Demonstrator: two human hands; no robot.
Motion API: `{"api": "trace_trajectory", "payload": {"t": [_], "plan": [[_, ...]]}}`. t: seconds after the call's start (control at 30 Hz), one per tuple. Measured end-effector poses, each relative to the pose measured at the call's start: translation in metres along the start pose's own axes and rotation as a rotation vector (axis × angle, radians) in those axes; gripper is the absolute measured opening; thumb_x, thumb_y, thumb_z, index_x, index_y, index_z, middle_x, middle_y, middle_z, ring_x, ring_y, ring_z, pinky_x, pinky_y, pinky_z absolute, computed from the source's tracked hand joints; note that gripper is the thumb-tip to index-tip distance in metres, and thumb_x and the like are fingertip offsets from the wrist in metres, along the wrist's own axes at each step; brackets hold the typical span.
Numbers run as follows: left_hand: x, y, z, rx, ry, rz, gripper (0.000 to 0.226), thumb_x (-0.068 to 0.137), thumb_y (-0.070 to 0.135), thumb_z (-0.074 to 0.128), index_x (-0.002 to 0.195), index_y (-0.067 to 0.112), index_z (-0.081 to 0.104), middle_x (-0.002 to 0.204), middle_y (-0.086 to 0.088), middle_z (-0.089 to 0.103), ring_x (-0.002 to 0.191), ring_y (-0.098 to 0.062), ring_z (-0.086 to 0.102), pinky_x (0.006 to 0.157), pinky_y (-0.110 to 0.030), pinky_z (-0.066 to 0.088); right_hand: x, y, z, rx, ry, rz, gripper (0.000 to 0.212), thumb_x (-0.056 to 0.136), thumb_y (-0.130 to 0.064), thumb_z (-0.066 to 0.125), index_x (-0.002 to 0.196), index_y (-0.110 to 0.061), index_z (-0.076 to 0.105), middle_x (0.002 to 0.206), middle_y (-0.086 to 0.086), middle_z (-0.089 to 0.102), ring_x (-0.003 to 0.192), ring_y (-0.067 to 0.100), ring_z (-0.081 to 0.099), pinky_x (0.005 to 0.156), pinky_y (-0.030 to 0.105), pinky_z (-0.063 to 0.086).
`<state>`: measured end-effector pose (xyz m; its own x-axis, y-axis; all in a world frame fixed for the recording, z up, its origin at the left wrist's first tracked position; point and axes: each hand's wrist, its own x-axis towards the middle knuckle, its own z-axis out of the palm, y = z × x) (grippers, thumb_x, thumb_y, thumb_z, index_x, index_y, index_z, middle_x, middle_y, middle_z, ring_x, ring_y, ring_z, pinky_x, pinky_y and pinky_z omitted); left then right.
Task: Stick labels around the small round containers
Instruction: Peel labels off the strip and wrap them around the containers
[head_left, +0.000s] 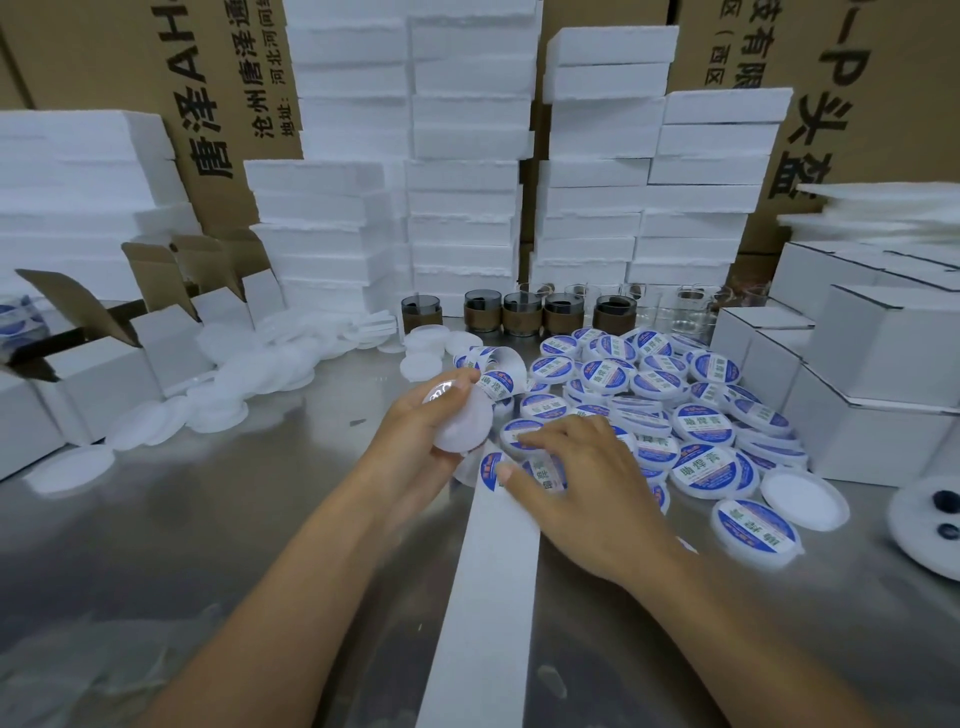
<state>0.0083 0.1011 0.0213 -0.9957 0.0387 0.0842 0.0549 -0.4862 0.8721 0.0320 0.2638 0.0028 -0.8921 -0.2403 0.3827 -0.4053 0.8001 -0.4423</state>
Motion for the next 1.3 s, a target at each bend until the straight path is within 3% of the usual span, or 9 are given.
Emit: {"api": "trace_trajectory", "payload": {"t": [0.17, 0.27, 0.4, 0.5, 0.73, 0.9, 1.0, 1.13, 1.3], "plan": [[0.003, 0.0, -0.003, -0.062, 0.028, -0.003, 0.017, 0.09, 0.01, 0.051, 0.082, 0.011, 0.066, 0.073, -0.002, 0.072, 0.066, -0.013, 0.068, 0.058, -0.023, 0.056, 0.001, 0.001, 0.003, -0.082, -0.059, -0.019, 0.046, 0.085, -0.057, 0.048, 0.122, -0.032, 0.06, 0.132, -0.01, 0.044, 0.124, 0.007, 0.028, 0.099, 0.028, 0.024], [0.003, 0.003, -0.003, -0.131, -0.019, 0.023, 0.015, 0.089, 0.007, 0.049, 0.085, 0.007, 0.064, 0.084, -0.008, 0.073, 0.08, -0.02, 0.071, 0.072, -0.028, 0.058, 0.001, 0.0, 0.004, -0.034, -0.037, -0.01, 0.043, 0.083, -0.053, 0.056, 0.119, -0.03, 0.061, 0.125, -0.011, 0.049, 0.119, 0.006, 0.034, 0.097, 0.026, 0.028], [0.001, 0.008, -0.003, -0.134, -0.041, 0.038, 0.012, 0.091, 0.002, 0.047, 0.093, 0.006, 0.059, 0.075, -0.006, 0.071, 0.074, -0.023, 0.071, 0.069, -0.03, 0.059, 0.002, 0.001, 0.003, 0.172, 0.053, 0.068, 0.035, 0.08, -0.039, 0.067, 0.113, -0.026, 0.065, 0.106, -0.014, 0.058, 0.107, 0.005, 0.043, 0.087, 0.02, 0.036], [-0.002, 0.01, -0.001, -0.069, -0.04, 0.026, 0.012, 0.092, 0.002, 0.048, 0.09, 0.007, 0.059, 0.067, -0.005, 0.063, 0.062, -0.02, 0.065, 0.067, -0.03, 0.058, 0.005, 0.003, 0.002, 0.296, 0.148, 0.143, 0.032, 0.08, -0.03, 0.07, 0.112, -0.027, 0.066, 0.106, -0.011, 0.062, 0.097, 0.003, 0.052, 0.074, 0.008, 0.036], [-0.006, 0.005, 0.003, 0.177, -0.049, -0.058, 0.014, 0.091, 0.001, 0.052, 0.085, 0.002, 0.064, 0.064, -0.009, 0.06, 0.053, -0.02, 0.057, 0.054, -0.026, 0.052, 0.005, 0.002, -0.001, 0.365, 0.251, 0.137, 0.024, 0.079, -0.025, 0.07, 0.102, -0.031, 0.065, 0.097, -0.013, 0.065, 0.094, 0.007, 0.057, 0.082, 0.028, 0.047], [-0.005, -0.001, 0.007, 0.382, 0.013, -0.073, 0.01, 0.089, 0.009, 0.06, 0.082, 0.004, 0.065, 0.062, -0.007, 0.06, 0.05, -0.016, 0.055, 0.053, -0.026, 0.05, 0.006, 0.002, -0.003, 0.411, 0.308, 0.126, 0.021, 0.077, -0.023, 0.072, 0.098, -0.028, 0.067, 0.092, -0.017, 0.063, 0.094, 0.006, 0.057, 0.076, 0.018, 0.043], [-0.005, -0.004, 0.01, 0.46, 0.037, -0.072, 0.015, 0.088, 0.017, 0.063, 0.08, 0.005, 0.066, 0.063, -0.006, 0.063, 0.053, -0.016, 0.059, 0.054, -0.025, 0.052, 0.006, 0.0, -0.004, 0.428, 0.296, 0.109, 0.02, 0.076, -0.023, 0.073, 0.093, -0.031, 0.067, 0.089, -0.018, 0.064, 0.092, 0.004, 0.058, 0.075, 0.021, 0.045], [-0.007, -0.006, 0.012, 0.47, -0.011, -0.05, 0.014, 0.088, 0.012, 0.062, 0.077, 0.007, 0.068, 0.07, -0.013, 0.063, 0.06, -0.02, 0.059, 0.055, -0.023, 0.051, 0.006, 0.0, -0.003, 0.408, 0.267, 0.099, 0.022, 0.076, -0.02, 0.074, 0.09, -0.034, 0.063, 0.086, -0.019, 0.063, 0.09, 0.004, 0.058, 0.073, 0.012, 0.041], [-0.006, -0.007, 0.009, 0.554, 0.005, -0.017, 0.021, 0.087, 0.014, 0.065, 0.068, 0.02, 0.071, 0.066, -0.009, 0.065, 0.058, -0.015, 0.059, 0.063, -0.027, 0.053, 0.005, -0.001, -0.001, 0.432, 0.244, 0.094, 0.029, 0.075, -0.029, 0.075, 0.101, -0.033, 0.064, 0.092, -0.02, 0.06, 0.093, 0.0, 0.055, 0.074, 0.003, 0.037]]}}
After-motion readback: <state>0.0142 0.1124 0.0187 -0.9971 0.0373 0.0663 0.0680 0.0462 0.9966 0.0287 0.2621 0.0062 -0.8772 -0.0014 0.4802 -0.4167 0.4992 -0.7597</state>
